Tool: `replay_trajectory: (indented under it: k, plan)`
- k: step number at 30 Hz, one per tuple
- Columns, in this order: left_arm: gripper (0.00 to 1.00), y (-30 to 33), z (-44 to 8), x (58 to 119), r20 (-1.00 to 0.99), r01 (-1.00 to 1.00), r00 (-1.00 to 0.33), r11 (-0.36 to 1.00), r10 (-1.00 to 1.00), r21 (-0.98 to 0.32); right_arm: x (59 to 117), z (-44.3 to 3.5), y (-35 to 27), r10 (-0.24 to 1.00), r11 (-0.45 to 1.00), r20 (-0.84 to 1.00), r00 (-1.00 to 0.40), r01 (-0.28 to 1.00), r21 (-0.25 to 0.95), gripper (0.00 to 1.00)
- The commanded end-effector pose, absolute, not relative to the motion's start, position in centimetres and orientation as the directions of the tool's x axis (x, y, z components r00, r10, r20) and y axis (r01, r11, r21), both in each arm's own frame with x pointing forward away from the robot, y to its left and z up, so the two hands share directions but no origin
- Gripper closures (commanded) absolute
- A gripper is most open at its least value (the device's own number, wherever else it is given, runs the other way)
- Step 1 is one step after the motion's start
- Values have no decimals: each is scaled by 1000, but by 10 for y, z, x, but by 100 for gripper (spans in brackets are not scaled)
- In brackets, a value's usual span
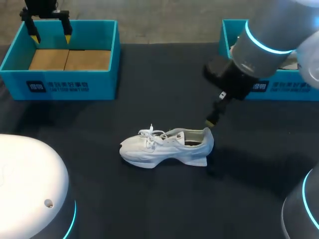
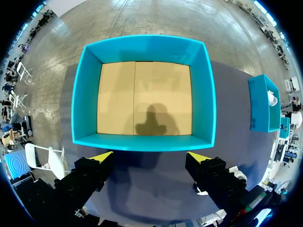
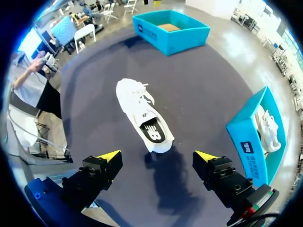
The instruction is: Take the shoe out of the shoebox, open the shoe tongue, remove and reinsert the insole, then place the shoe into the shoebox
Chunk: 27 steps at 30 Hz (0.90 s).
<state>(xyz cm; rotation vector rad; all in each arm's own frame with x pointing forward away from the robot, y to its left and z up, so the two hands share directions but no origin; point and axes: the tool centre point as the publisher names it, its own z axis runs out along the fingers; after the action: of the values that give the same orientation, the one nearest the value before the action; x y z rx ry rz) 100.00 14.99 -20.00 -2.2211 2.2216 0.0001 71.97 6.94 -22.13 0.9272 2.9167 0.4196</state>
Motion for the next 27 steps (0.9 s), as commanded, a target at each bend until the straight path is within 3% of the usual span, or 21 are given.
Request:
replay_trajectory:
  k: [1,4,11,16,22,23,27]
  plan:
    - [0,150,-200,1000,0,-1000,0,0,-1000,0,718,-224,65,570,749,38,-820,539,385,0]
    - [0,150,-200,1000,0,-1000,0,0,-1000,0,716,-228,65,560,754,33,-828,525,395,0]
    - [0,150,-200,1000,0,-1000,0,0,-1000,0,710,-245,59,481,726,18,-876,410,553,0]
    - [0,150,-200,1000,0,-1000,0,0,-1000,0,715,-256,51,422,734,19,-907,353,580,0]
    - [0,150,-200,1000,0,-1000,0,0,-1000,0,726,-270,35,282,738,-8,-959,211,641,0]
    - [0,150,-200,1000,0,-1000,0,0,-1000,0,727,-275,28,190,707,-21,-982,122,697,0]
    - [0,150,-200,1000,0,-1000,0,0,-1000,0,729,-285,20,131,673,-42,-990,58,738,0]
